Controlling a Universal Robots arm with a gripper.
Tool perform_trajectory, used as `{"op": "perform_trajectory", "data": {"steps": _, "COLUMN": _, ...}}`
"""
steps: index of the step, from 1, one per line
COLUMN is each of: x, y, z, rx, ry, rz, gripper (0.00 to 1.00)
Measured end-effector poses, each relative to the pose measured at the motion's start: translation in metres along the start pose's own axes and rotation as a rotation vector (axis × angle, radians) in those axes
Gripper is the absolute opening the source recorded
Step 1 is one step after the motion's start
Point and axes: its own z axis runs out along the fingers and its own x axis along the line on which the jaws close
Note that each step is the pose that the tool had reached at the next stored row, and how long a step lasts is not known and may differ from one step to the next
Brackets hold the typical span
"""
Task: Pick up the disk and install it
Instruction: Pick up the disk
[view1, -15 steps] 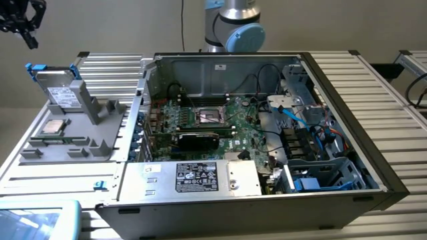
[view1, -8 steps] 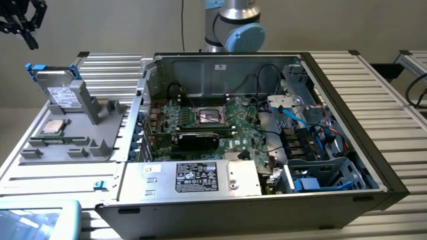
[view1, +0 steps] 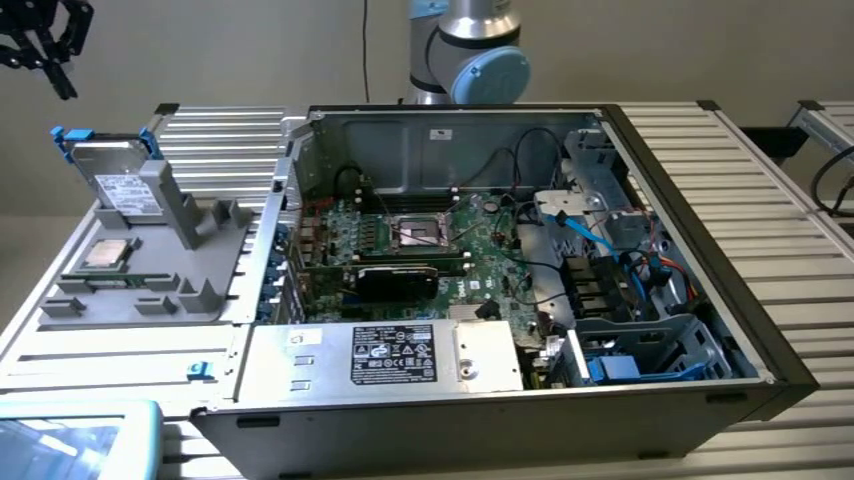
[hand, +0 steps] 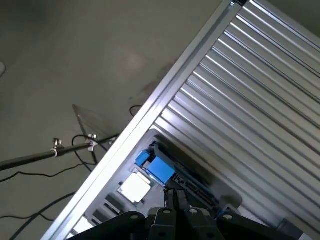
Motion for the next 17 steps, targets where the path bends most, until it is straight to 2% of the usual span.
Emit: {"op": "perform_trajectory", "data": {"steps": 17, "x": 0.0, "y": 0.0, "z": 0.0, "rx": 0.0048, "ry": 0.0126, "rz": -0.308, "gripper": 0.11}}
